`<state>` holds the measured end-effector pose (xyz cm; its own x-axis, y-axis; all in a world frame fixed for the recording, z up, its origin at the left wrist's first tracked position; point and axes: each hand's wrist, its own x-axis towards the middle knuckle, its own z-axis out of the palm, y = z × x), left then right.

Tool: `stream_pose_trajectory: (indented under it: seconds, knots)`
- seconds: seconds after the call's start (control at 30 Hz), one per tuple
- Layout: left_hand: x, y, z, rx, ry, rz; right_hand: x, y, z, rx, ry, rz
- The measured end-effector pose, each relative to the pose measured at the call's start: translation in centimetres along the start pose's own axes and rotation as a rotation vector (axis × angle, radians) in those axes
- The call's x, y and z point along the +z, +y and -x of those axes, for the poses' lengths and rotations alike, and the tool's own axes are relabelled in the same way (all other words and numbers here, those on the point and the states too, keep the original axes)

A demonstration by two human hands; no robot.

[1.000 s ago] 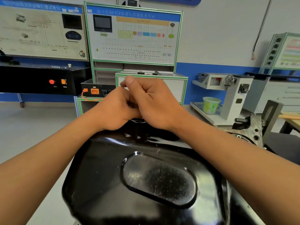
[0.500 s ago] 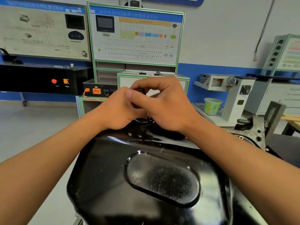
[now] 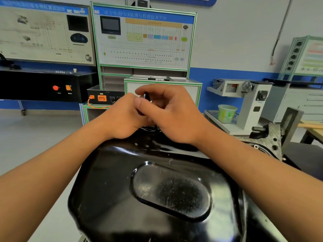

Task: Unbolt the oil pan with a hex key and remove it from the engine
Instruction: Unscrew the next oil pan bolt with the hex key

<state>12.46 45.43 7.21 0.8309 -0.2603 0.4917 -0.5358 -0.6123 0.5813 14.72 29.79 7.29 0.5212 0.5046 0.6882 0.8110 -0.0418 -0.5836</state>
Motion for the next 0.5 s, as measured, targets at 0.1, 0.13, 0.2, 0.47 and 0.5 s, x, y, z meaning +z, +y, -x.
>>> stream_pose_trajectory:
  seconds: [0.1,0.13,0.2,0.47,0.5]
  knots:
    - [0.12,-0.28,0.07,-0.031,0.059,0.019,-0.06,-0.34,-0.41,0.101,0.009,-0.214]
    - [0.20,-0.27,0.11,-0.036,0.058,0.029,-0.23,-0.47,-0.54,0.153,0.003,-0.327]
    - [0.36,-0.09,0.19,-0.046,0.016,0.044,-0.66,-0.37,-0.75,0.266,-0.001,-0.458]
    - [0.28,0.05,0.17,-0.062,0.000,0.059,-0.26,0.02,-0.92,0.299,0.002,-0.325]
    - [0.31,0.02,0.13,-0.066,0.006,0.043,-0.29,0.07,-0.88,0.275,-0.004,-0.293]
